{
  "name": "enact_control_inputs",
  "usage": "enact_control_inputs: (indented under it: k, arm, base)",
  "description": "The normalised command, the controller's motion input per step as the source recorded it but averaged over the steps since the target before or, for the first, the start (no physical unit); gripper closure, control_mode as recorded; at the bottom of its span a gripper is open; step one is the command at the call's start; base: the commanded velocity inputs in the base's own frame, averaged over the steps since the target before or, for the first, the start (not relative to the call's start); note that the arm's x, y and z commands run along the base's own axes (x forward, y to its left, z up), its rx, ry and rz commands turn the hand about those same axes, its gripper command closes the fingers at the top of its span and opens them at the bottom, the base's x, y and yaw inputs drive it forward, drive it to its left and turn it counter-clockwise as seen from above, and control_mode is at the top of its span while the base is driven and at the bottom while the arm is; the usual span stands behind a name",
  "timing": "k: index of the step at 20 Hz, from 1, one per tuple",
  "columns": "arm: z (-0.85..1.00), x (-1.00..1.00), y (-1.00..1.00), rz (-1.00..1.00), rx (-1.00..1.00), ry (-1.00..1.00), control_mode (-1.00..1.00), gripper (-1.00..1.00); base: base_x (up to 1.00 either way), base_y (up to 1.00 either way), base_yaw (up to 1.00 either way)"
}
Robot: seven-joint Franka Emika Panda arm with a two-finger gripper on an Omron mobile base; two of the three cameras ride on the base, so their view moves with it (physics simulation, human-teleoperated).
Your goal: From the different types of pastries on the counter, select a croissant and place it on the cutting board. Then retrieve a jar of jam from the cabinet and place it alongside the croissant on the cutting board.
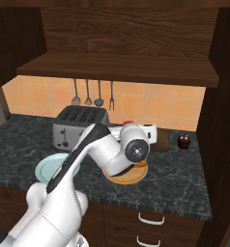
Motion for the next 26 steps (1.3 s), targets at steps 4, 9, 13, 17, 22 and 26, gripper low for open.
enact_control_inputs:
  k: [4,9,13,17,22,26]
  arm:
    - [-0.33,0.56,-0.03,-0.02,0.01,0.00,-1.00,1.00]
    - [-0.36,0.71,-0.10,-0.01,0.09,0.08,-1.00,1.00]
    - [-0.41,0.55,-0.29,0.00,0.06,0.01,-1.00,1.00]
    - [-0.69,0.13,-0.39,0.00,0.05,-0.02,-1.00,1.00]
    - [-0.42,0.27,-0.11,0.00,0.01,0.00,-1.00,1.00]
    - [-0.24,0.17,0.00,0.00,-0.05,0.00,-1.00,1.00]
  base:
    - [0.00,0.00,0.00]
    - [0.00,0.00,0.00]
    - [0.00,0.00,0.00]
    - [0.00,0.00,0.00]
    - [0.00,0.00,0.00]
    - [0.00,0.00,0.00]
